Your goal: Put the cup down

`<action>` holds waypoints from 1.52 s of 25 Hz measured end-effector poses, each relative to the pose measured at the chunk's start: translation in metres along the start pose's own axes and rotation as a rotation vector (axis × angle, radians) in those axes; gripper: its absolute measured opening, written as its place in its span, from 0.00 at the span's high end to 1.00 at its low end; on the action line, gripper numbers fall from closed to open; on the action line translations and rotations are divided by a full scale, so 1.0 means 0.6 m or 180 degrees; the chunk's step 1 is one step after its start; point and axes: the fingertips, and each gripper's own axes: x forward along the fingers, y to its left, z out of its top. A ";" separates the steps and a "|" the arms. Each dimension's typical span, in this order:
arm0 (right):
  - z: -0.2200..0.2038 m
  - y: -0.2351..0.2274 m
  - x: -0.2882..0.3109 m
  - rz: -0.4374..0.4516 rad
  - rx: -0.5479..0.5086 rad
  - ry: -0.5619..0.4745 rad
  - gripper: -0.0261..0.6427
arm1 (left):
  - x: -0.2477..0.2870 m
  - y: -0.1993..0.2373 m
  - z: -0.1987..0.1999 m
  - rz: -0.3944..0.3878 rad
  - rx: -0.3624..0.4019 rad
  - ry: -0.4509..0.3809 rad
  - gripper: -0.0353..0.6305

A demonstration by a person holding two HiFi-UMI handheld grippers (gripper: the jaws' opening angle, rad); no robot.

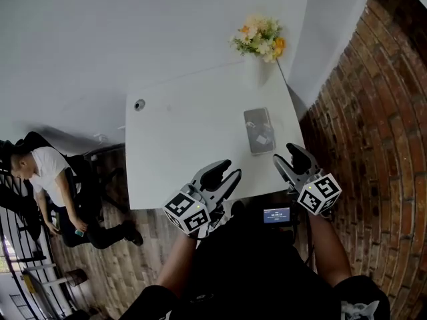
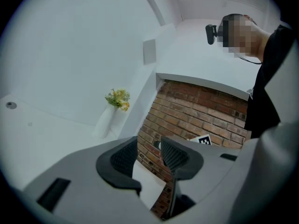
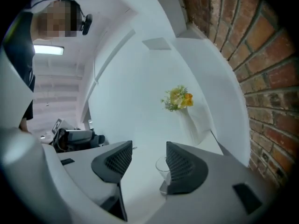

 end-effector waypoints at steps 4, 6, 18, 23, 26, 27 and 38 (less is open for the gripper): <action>0.045 0.009 -0.024 -0.0003 0.0234 -0.0270 0.75 | 0.005 -0.010 0.013 -0.0070 0.0040 -0.0083 0.70; 0.060 0.013 -0.033 -0.0002 0.0354 -0.0371 0.83 | 0.003 -0.013 0.012 -0.0079 0.0045 -0.0087 0.70; 0.069 0.024 -0.046 -0.0046 0.0609 -0.0485 0.94 | 0.013 -0.013 0.012 -0.0059 0.0046 -0.0151 0.81; 0.069 0.035 -0.036 -0.0025 0.0562 -0.0460 0.94 | 0.010 -0.005 0.006 0.0050 0.0065 -0.0097 0.91; 0.067 0.038 -0.026 -0.0051 0.0555 -0.0434 0.94 | 0.005 -0.003 0.010 0.0019 0.0024 -0.0136 0.93; 0.065 0.039 -0.023 -0.0065 0.0525 -0.0405 0.94 | 0.003 -0.002 0.011 0.0008 0.0012 -0.0141 0.93; 0.058 0.039 -0.010 -0.0094 0.0483 -0.0354 0.94 | -0.002 -0.011 0.019 -0.0192 -0.0013 -0.0183 0.94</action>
